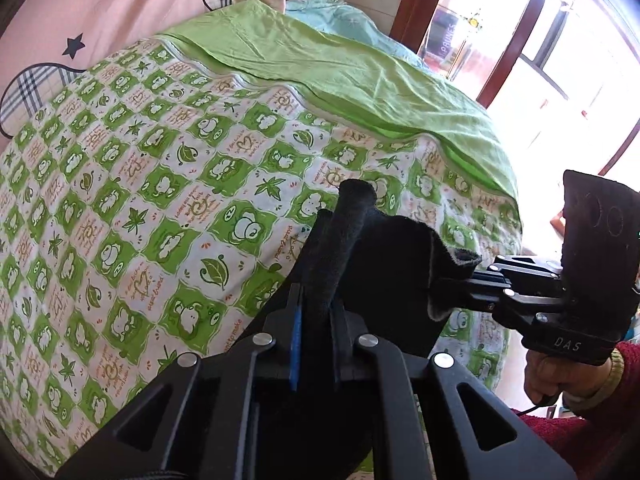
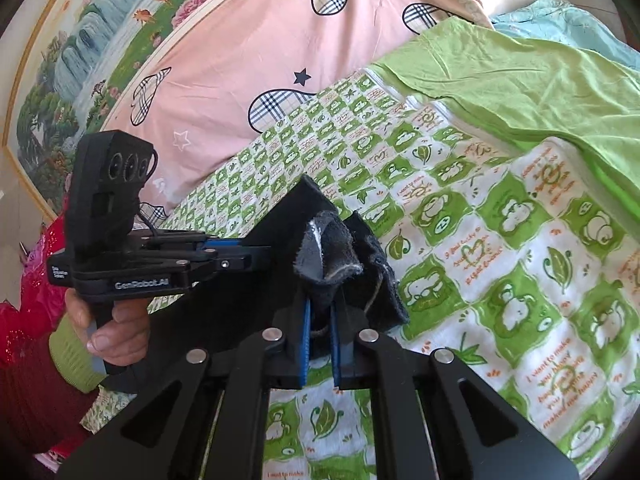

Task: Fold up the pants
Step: 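Grasp the pants with the left tool while the right tool lifts its end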

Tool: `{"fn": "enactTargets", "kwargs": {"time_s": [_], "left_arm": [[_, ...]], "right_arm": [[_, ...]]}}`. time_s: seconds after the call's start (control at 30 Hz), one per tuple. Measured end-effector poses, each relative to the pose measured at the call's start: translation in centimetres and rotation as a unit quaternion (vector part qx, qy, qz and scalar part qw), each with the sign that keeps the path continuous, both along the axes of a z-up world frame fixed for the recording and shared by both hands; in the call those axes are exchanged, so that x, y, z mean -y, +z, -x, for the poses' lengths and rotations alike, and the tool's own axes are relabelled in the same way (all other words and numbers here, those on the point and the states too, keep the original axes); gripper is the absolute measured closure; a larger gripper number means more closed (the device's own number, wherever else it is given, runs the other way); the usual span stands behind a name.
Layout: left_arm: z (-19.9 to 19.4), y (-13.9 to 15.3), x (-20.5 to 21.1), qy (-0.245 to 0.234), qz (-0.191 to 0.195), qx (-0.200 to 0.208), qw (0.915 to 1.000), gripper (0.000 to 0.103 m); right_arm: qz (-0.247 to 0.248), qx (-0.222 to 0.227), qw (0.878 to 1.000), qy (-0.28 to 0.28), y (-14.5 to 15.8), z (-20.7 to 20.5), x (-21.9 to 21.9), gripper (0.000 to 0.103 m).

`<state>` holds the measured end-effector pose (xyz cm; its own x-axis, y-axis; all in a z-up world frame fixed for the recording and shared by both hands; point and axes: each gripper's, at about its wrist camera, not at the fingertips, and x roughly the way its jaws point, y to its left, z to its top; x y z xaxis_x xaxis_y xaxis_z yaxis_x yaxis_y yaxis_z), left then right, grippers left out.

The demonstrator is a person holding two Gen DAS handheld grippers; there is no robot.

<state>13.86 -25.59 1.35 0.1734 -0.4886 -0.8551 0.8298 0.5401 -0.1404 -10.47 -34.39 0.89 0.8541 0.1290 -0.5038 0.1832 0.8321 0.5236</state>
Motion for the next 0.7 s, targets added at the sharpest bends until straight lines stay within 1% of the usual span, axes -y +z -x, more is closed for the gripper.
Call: {"fn": "enactTargets", "kwargs": {"time_s": [0.07, 0.13, 0.2, 0.23, 0.27, 0.3, 0.33, 0.37, 0.4, 0.5, 0.6, 0.7], "left_arm": [[-0.2, -0.8, 0.5, 0.005, -0.016, 0.006, 0.9998, 0.09], [-0.5, -1.5, 0.7, 0.014, -0.03, 0.01, 0.9994, 0.084], [-0.7, -1.5, 0.7, 0.022, -0.035, 0.014, 0.9991, 0.082], [-0.7, -1.3, 0.7, 0.022, -0.034, 0.016, 0.9991, 0.075], [-0.8, -1.0, 0.5, 0.023, -0.031, 0.018, 0.9991, 0.061], [-0.9, -0.7, 0.4, 0.024, -0.025, 0.02, 0.9992, 0.053], [-1.0, -0.4, 0.2, 0.023, -0.019, 0.019, 0.9994, 0.042], [-1.2, -0.1, 0.1, 0.021, -0.01, 0.018, 0.9996, 0.04], [-1.4, 0.0, 0.1, 0.016, -0.008, 0.014, 0.9997, 0.04], [-2.3, -0.5, 0.6, 0.006, -0.025, -0.001, 0.9997, 0.04], [-3.1, -1.8, 1.2, -0.004, -0.042, -0.034, 0.9986, 0.04], [-4.3, -3.4, 1.5, -0.01, -0.046, -0.082, 0.9955, 0.04]], "right_arm": [[-0.006, -0.021, 1.0, -0.007, -0.8, -0.6, 0.3, 0.092], [-0.022, -0.035, 0.999, -0.018, -1.5, -0.9, 0.9, 0.09], [-0.026, -0.039, 0.998, -0.031, -1.6, -0.6, 1.2, 0.079], [-0.027, -0.034, 0.999, -0.033, -1.5, -0.2, 1.4, 0.075], [-0.023, -0.033, 0.999, -0.036, -1.3, 0.2, 1.5, 0.064], [-0.019, -0.032, 0.998, -0.041, -1.2, 0.6, 1.7, 0.05], [-0.02, -0.031, 0.998, -0.044, -1.1, 1.1, 1.8, 0.045], [-0.031, -0.026, 0.998, -0.04, -1.2, 1.5, 2.0, 0.043], [-0.042, -0.026, 0.998, -0.035, -1.4, 1.7, 2.0, 0.043], [-0.066, -0.028, 0.997, -0.024, -2.1, 1.8, 1.8, 0.043], [-0.096, -0.027, 0.995, -0.016, -2.9, 1.4, 1.6, 0.043], [-0.113, -0.02, 0.993, -0.012, -3.0, 0.8, 1.4, 0.043]]}}
